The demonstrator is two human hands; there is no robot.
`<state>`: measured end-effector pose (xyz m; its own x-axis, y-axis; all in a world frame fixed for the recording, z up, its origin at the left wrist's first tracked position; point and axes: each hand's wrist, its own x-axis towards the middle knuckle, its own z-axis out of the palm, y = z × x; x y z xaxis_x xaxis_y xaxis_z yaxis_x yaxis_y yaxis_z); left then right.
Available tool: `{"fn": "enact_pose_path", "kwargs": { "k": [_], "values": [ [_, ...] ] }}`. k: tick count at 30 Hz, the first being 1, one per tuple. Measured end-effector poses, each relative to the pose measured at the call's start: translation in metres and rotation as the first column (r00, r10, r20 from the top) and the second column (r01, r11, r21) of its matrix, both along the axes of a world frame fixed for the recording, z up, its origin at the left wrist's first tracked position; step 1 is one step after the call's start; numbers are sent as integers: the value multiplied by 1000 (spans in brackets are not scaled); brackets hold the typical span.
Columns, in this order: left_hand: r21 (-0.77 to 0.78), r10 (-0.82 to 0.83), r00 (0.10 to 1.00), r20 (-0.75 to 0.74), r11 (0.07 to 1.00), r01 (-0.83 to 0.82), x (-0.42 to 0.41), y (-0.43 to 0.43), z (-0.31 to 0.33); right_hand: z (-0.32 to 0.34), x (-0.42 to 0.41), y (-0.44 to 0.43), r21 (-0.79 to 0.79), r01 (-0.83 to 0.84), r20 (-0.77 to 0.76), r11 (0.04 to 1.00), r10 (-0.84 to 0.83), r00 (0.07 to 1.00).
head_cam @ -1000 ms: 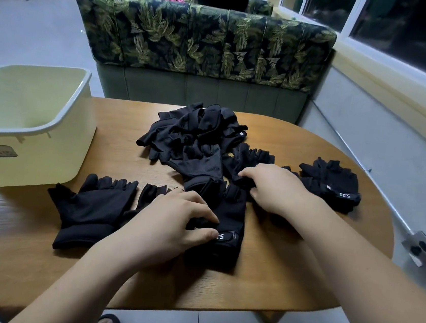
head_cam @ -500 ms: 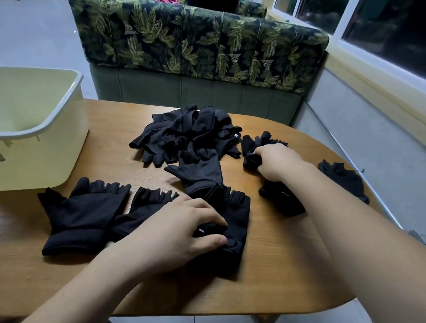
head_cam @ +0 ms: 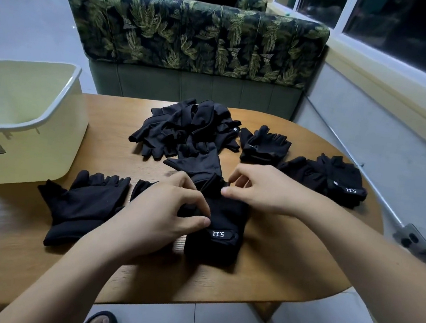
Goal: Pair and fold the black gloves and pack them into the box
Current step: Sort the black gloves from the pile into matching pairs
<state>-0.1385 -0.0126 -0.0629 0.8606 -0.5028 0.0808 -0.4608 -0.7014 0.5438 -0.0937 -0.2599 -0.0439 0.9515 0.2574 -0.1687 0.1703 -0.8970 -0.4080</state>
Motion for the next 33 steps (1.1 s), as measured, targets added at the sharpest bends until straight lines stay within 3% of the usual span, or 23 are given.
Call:
{"fn": "enact_pose_path", "kwargs": {
  "k": [4,16,22,33],
  "values": [
    [63,-19,997,-78,998,24,-6,0,-2,-4,-8,-1,-90,-17,-102,996,8,995],
    [51,-157,985,-72,986,161,-24,-59,-12,-13,-31,-34,-225,27,215,974,23,976],
    [-2,-208,976,-56,978,209,-35,-99,-14,-8,-37,-68,-21,77,363,997,-64,930],
    [-98,-293,955,-38,953,288,-44,-169,-28,3,-41,-104,238,241,289,941,-305,907]
  ]
}}
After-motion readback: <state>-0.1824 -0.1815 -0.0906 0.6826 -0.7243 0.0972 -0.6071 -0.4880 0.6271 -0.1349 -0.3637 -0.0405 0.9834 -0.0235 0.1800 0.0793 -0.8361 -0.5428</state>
